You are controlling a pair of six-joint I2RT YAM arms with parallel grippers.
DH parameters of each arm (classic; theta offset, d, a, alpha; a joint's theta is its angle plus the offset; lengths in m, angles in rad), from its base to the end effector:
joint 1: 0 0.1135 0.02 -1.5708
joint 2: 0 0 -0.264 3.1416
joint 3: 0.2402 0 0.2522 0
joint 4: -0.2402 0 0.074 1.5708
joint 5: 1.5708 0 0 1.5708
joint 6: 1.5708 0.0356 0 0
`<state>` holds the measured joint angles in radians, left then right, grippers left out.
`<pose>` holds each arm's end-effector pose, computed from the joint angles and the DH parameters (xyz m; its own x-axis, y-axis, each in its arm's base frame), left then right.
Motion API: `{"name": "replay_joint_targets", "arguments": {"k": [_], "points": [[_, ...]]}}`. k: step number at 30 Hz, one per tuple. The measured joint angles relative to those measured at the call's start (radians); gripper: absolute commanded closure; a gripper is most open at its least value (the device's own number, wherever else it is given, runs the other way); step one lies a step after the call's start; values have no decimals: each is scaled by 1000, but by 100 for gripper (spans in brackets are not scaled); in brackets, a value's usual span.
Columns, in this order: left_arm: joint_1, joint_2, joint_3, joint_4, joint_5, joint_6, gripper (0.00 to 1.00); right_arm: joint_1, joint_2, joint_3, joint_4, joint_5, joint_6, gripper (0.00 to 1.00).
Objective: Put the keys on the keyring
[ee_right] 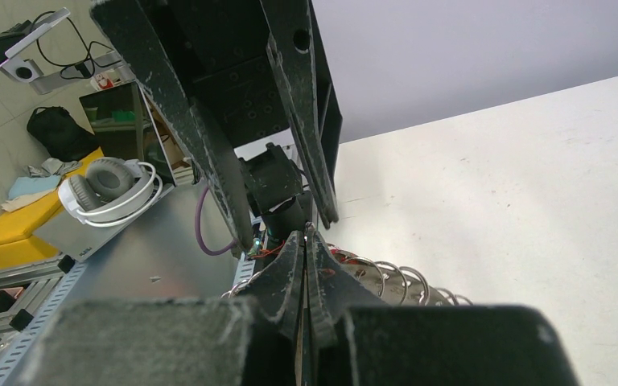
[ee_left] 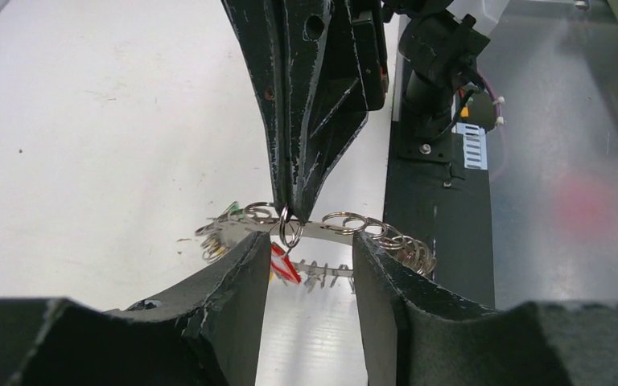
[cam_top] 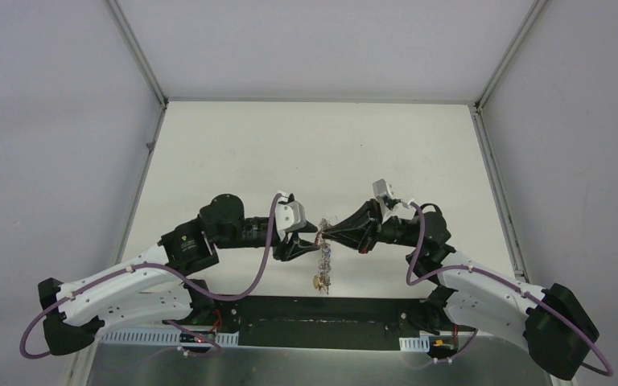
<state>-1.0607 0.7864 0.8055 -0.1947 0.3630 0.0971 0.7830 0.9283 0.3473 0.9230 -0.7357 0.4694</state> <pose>0.0783 -0.1658 0.3463 0.0108 0.1664 -0.9860 0.9902 0.1358 0.0337 0.1207 0.1538 0.2742 -0.2273 0.2470 -0.9420 -0.9736 -0.0361 0.2254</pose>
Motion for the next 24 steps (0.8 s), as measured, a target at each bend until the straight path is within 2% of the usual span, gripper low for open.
{"name": "replay_joint_targets", "arguments": {"k": [12,16,20,24], "points": [[0,38,-31,54,33,-14,60,0,-6,0,-1,14,0,100],[0,36,-53,76,32,-37,64,0,-10,0,-4,14,0,100],[0,24,-74,92,31,-56,74,0,-11,-2,-10,13,0,100],[0,8,-91,108,30,-63,75,2,-13,-2,-8,13,0,100]]}}
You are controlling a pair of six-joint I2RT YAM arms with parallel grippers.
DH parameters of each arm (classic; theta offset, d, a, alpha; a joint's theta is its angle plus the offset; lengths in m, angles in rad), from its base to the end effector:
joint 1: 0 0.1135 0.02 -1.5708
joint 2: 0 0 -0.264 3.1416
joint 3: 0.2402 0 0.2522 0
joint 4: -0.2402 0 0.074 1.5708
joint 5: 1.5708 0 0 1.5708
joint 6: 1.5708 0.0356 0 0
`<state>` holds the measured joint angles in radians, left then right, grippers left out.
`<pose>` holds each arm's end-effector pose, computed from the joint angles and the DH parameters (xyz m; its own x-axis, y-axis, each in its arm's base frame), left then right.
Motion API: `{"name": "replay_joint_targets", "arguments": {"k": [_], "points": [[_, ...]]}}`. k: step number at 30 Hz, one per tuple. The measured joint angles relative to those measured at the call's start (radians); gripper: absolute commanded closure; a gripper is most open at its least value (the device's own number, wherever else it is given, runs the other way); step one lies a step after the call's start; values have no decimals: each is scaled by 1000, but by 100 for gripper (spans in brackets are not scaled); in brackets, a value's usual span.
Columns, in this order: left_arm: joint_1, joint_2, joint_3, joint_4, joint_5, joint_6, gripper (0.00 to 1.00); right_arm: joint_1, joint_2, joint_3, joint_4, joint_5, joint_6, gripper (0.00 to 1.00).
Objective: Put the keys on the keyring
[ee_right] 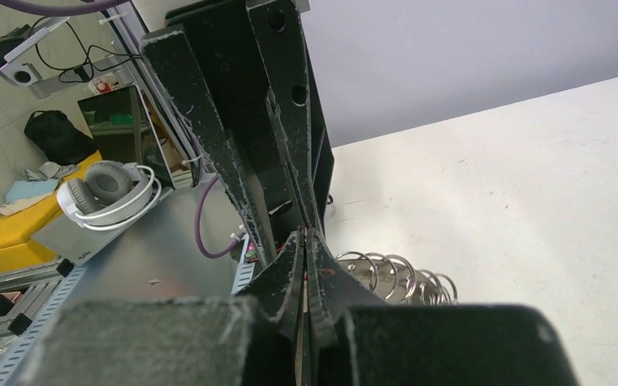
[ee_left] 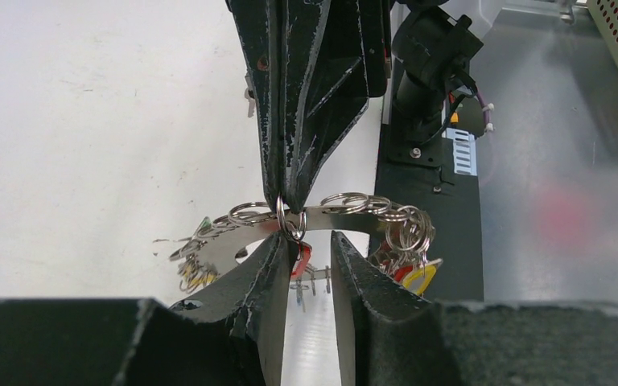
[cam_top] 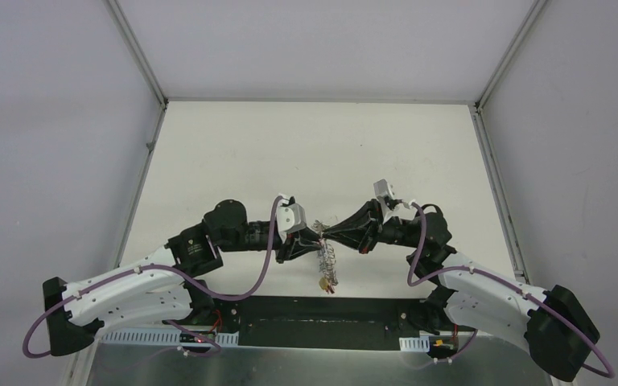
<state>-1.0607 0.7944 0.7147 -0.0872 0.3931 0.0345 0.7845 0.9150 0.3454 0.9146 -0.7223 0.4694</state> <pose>0.0806 -0.1719 0.3244 -0.0469 0.1491 -0.9877 0.9928 0.1163 -0.0296 0.1196 0.1526 0.2752 -0.2255 0.2545 -0.9404 -0.9737 -0.0265 0.2263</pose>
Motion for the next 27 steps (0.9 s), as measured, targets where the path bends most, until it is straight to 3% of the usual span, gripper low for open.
{"name": "replay_joint_targets", "arguments": {"k": [4,13,21,27], "points": [[0,-5,-11,5,-3,0,76,0,0,0,0,0,0,100],[0,-3,-31,-11,-7,-3,100,0,-4,0,2,8,0,100],[0,5,-31,-18,-6,-39,99,0,-5,0,9,27,0,100],[-1,5,-29,-24,-19,-43,77,0,-5,0,8,31,0,100]]}}
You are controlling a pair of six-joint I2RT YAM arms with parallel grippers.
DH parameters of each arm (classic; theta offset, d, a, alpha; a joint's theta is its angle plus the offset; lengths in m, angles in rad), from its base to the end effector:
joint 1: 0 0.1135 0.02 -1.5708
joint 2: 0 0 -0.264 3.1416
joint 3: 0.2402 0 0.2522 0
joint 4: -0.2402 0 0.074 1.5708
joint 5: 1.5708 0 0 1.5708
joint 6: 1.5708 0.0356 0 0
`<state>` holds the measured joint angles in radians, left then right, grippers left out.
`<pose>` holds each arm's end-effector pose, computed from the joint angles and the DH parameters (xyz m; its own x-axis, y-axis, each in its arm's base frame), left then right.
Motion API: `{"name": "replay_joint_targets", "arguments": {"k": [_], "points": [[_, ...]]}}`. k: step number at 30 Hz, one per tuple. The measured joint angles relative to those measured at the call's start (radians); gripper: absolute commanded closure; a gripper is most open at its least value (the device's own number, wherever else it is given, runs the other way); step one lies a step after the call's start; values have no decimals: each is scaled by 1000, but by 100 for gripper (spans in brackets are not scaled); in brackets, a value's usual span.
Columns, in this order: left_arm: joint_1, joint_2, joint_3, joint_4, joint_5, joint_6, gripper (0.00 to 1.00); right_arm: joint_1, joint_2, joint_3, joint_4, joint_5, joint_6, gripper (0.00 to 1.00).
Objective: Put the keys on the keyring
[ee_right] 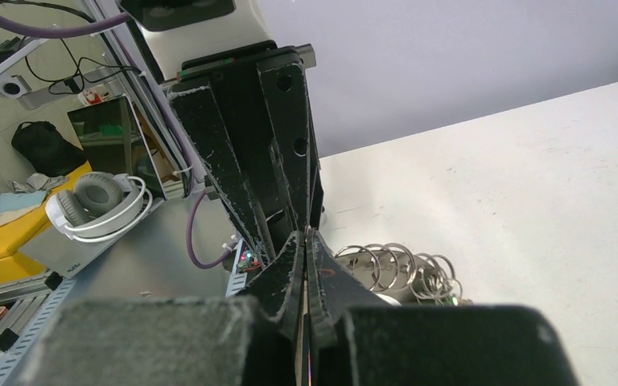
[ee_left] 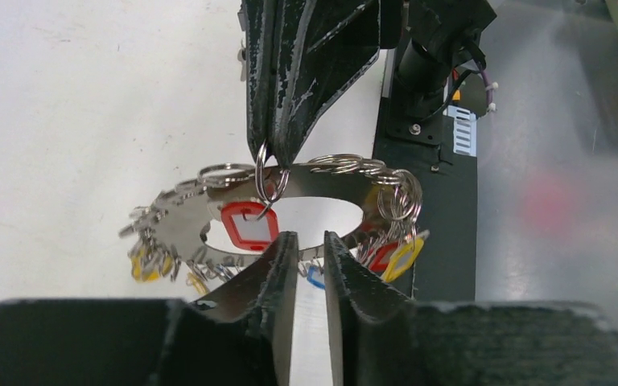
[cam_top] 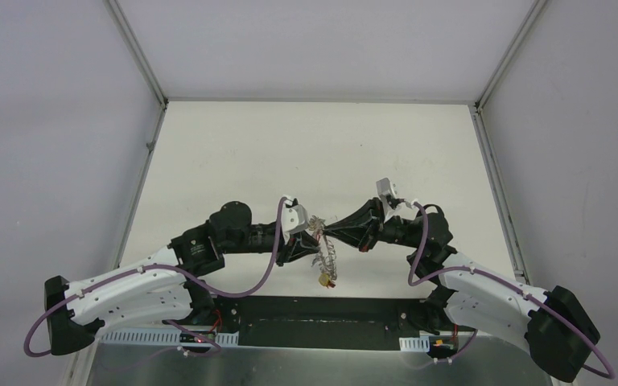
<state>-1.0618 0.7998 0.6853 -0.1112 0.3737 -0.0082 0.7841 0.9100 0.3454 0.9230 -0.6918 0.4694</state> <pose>0.0816 -0.1728 0.3105 -0.1171 0.1942 -0.9739 0.9854 0.1446 -0.0897 0.1199 0.1517 0.2771 -0.2158 0.2767 -0.9364 -0.9746 -0.0020 0.2240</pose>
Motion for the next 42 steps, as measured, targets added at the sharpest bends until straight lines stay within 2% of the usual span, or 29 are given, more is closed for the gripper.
{"name": "replay_joint_targets", "arguments": {"k": [5,12,24,35,42], "points": [[0,-25,18,-55,-19,42,72,0,0,0,0,1,0,100],[0,-93,40,-87,-37,173,71,0,0,0,0,4,0,100],[-13,-42,51,-54,-38,351,67,0,0,0,0,4,0,100],[-26,-42,51,9,-77,388,69,0,0,0,0,5,0,100],[-31,-34,34,23,-83,391,76,0,0,0,0,7,0,100]]}}
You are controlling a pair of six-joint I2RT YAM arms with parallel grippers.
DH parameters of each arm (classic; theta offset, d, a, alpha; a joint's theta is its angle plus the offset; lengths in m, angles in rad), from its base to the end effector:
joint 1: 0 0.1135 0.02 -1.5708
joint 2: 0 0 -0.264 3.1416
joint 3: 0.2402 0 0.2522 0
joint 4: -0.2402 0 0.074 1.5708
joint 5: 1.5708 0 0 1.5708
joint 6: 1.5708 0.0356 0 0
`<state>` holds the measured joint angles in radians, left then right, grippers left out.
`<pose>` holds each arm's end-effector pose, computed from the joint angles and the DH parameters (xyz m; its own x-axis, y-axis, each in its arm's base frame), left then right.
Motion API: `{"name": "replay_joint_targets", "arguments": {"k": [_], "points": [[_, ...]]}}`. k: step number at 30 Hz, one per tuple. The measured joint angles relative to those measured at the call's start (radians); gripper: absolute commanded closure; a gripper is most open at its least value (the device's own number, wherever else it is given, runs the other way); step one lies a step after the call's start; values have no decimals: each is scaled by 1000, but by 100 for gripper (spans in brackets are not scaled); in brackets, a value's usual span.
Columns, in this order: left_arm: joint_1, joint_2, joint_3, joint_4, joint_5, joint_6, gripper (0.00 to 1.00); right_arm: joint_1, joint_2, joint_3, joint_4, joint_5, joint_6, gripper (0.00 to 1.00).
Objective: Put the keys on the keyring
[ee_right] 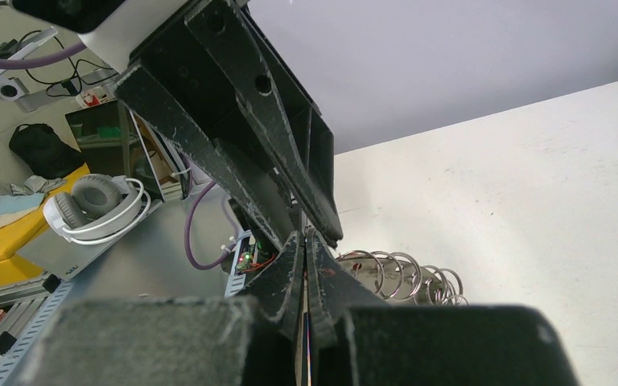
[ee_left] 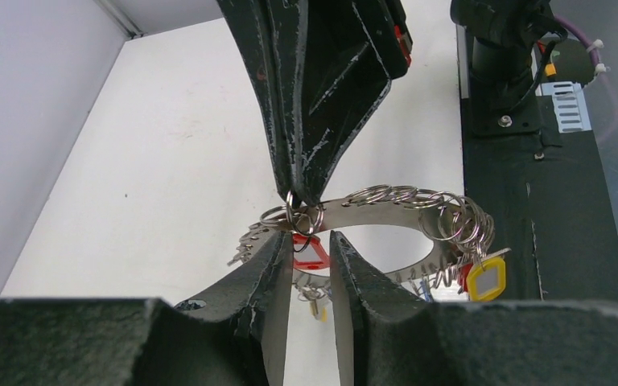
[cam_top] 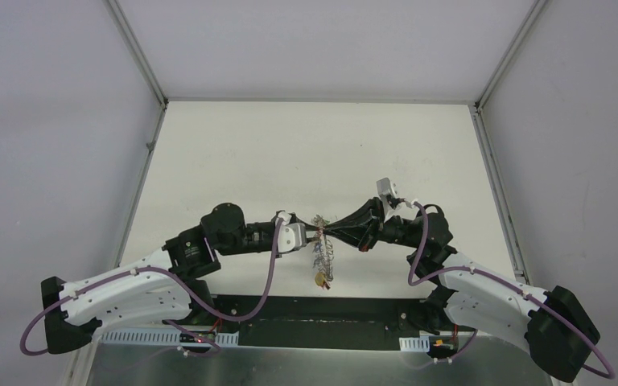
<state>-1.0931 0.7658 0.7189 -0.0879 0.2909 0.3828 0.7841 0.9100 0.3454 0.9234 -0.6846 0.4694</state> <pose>0.0757 -0.1684 0.3304 0.3093 0.1809 -0.9336 0.9335 0.1298 0.3344 0.1201 0.1516 0.2772 -0.2154 0.2801 -0.9355 -0.9742 0.0041 0.2255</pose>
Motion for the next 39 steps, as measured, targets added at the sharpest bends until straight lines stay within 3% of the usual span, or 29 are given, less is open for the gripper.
{"name": "replay_joint_targets", "arguments": {"k": [5,10,21,39], "points": [[-7,10,-11,-2,-2,1,78,0,0,0,0,0,0,100],[-8,13,-11,-5,-5,4,100,0,0,0,0,0,0,100],[-14,14,-7,-10,-31,-42,100,0,0,0,0,14,-2,100],[-34,176,162,-113,-212,-575,100,-1,-100,0,-110,135,-105,100]]}}
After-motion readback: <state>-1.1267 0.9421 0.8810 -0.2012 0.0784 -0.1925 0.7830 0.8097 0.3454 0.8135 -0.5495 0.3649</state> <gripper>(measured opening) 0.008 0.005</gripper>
